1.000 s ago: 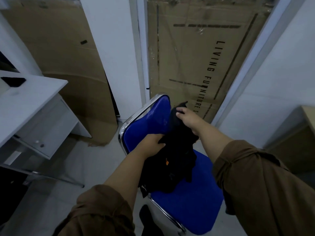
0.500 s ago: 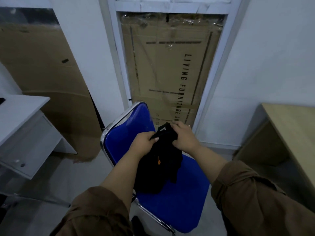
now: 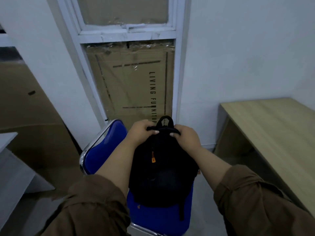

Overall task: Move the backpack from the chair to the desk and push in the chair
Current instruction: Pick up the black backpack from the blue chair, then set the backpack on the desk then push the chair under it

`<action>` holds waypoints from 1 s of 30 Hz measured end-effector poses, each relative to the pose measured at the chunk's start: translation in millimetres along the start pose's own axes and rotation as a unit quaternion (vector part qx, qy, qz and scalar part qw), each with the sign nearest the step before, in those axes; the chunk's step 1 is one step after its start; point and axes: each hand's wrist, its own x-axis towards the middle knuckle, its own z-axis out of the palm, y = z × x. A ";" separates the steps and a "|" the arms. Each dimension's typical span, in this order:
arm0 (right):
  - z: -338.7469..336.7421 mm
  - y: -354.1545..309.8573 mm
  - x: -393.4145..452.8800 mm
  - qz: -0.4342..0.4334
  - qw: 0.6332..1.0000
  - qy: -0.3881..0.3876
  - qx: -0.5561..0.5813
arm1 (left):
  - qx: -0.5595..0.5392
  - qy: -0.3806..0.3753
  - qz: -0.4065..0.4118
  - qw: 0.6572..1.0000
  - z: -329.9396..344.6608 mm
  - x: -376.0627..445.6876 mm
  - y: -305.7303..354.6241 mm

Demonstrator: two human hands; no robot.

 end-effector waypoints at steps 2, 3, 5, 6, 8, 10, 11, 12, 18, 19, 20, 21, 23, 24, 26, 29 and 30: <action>-19.1 -0.6 -6.1 0.026 0.999 0.034 -0.015 | -0.047 -0.011 0.013 0.999 -0.7 11.1 13.6; -26.8 -1.9 -8.6 0.034 0.998 0.047 -0.023 | -0.066 -0.013 0.014 0.998 -0.8 15.6 18.3; -42.4 0.3 -16.4 0.057 0.995 0.075 -0.038 | -0.087 -0.022 0.032 0.995 1.6 26.4 32.2; -49.5 1.2 -21.2 0.070 0.992 0.089 -0.048 | -0.090 -0.027 0.047 0.994 3.9 30.9 39.5; -67.2 4.2 -34.5 0.094 0.987 0.114 -0.067 | -0.101 -0.034 0.070 0.992 13.2 38.7 56.6; -83.3 8.4 -49.0 0.114 0.981 0.141 -0.074 | -0.121 -0.038 0.089 0.988 26.4 45.5 71.6; -91.9 10.0 -57.7 0.128 0.976 0.157 -0.074 | -0.128 -0.039 0.104 0.986 34.6 47.9 79.9; -100.6 13.0 -65.9 0.143 0.971 0.177 -0.073 | -0.136 -0.042 0.119 0.983 43.9 49.5 88.7; -167.0 26.1 -120.8 0.224 0.927 0.286 -0.087 | -0.173 -0.078 0.172 0.967 91.4 45.3 152.8; -184.2 30.2 -136.8 0.242 0.916 0.307 -0.093 | -0.183 -0.091 0.176 0.963 104.2 45.2 168.9; -195.6 32.6 -144.9 0.249 0.909 0.320 -0.094 | -0.197 -0.097 0.169 0.961 110.6 45.6 176.0; -209.6 36.3 -156.2 0.261 0.900 0.335 -0.098 | -0.215 -0.109 0.166 0.956 119.9 46.2 185.8; -237.1 44.3 -182.7 0.284 0.880 0.363 -0.116 | -0.260 -0.149 0.165 0.940 143.5 42.6 209.0; -248.5 48.2 -194.8 0.293 0.871 0.373 -0.125 | -0.285 -0.169 0.167 0.928 154.1 38.4 220.6; -273.5 59.1 -224.8 0.319 0.849 0.394 -0.146 | -0.332 -0.205 0.185 0.902 180.2 23.6 256.4; -312.4 76.1 -268.7 0.354 0.807 0.436 -0.183 | -0.371 -0.234 0.215 0.873 219.1 1.1 317.1; -326.0 81.5 -282.2 0.362 0.796 0.446 -0.194 | -0.378 -0.239 0.224 0.866 229.1 -5.5 335.8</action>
